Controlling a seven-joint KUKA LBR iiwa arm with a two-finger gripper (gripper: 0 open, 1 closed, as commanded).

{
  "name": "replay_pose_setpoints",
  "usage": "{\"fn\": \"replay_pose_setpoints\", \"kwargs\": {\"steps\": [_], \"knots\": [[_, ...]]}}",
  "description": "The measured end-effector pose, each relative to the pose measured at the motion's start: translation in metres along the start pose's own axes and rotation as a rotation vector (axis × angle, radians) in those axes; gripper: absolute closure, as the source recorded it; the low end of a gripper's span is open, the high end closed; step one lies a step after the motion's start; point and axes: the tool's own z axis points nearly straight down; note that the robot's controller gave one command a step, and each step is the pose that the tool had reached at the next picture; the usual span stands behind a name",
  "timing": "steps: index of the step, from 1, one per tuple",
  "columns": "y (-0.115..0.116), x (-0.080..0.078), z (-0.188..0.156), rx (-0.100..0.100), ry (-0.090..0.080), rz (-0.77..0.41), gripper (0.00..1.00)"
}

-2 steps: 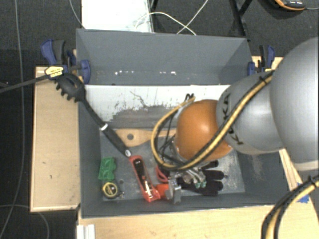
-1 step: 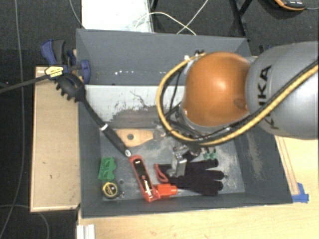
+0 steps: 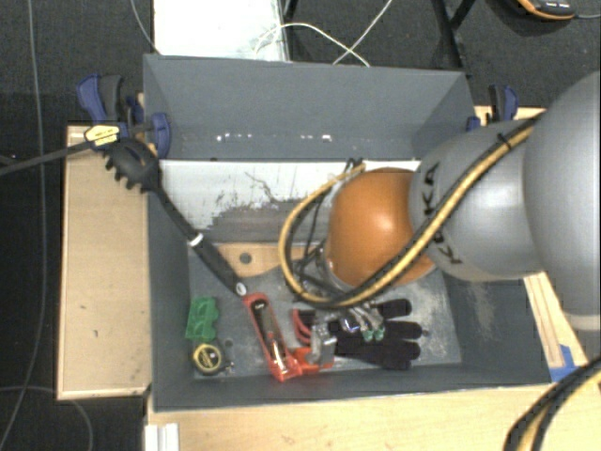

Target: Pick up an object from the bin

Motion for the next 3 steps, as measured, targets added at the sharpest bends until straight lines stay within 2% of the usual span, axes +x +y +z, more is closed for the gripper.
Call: {"fn": "replay_pose_setpoints", "kwargs": {"steps": [1,2,3], "knots": [[0.009,-0.013,-0.05,-0.005,-0.024,0.215,0.0],[-0.051,0.024,0.029,0.0,0.005,0.037,0.0],[-0.056,0.02,-0.016,-0.006,-0.042,0.208,0.0]]}}
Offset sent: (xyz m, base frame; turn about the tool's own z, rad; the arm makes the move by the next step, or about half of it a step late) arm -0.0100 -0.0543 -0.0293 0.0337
